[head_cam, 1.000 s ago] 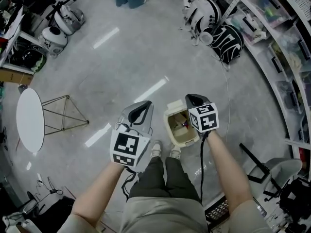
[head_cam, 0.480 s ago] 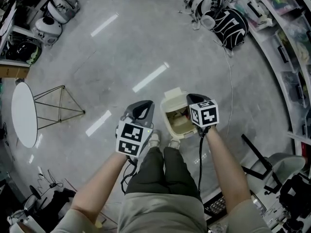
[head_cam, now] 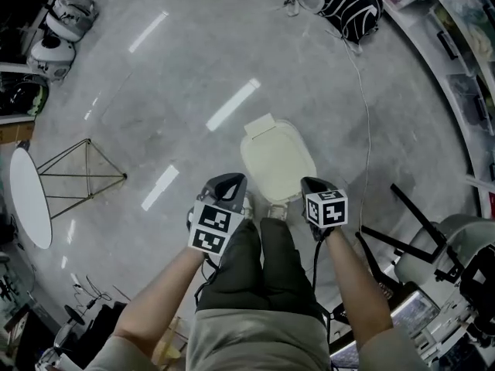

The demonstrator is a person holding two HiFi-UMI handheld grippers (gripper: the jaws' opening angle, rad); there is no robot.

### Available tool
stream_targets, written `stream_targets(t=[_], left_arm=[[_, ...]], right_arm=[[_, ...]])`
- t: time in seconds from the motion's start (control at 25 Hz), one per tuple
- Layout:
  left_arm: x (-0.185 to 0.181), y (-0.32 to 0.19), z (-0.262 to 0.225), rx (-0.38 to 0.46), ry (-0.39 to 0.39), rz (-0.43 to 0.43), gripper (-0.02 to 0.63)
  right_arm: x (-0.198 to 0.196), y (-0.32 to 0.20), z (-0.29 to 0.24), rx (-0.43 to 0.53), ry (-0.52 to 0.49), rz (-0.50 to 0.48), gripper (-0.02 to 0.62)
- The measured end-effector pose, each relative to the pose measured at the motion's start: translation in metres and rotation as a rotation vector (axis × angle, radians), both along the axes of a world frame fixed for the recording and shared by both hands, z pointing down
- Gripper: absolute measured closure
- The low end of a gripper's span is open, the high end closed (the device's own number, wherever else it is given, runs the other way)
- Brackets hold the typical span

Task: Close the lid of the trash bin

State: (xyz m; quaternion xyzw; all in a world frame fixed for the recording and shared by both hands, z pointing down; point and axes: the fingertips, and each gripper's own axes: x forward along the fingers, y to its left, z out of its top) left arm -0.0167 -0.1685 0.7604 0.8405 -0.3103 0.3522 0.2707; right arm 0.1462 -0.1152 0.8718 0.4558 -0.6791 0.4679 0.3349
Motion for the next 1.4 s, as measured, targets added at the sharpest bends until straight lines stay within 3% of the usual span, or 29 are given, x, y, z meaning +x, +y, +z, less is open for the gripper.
stream_targets(t=[0.4,0.6,0.68,0.92,1.4], left_arm=[[0.018,0.053,0.09,-0.117,-0.054,0.053,0.603],[0.018,0.056,0.091,-0.138,-0.075,0.047,0.603],[0.02,0.051,0.076,-0.128,-0.065,0.044,0.603],[0.028,0.015,0.005,-0.038,-0.021,0.019,0.603],[0.007,-0.022,-0.237,0.232,0.072,-0.028,0.603]], right_arm=[[0.018,0.039,0.11,-0.125,0.021,0.057,0.592],[0.019,0.04,0.115,-0.163,0.063,-0.044,0.591],[0.018,0.035,0.104,-0.172,0.036,-0.026,0.592],[0.013,-0.017,0.003,-0.012,-0.06,0.047,0.591],[-0.005,-0.05,-0.325,0.424,-0.23,0.076,0.592]])
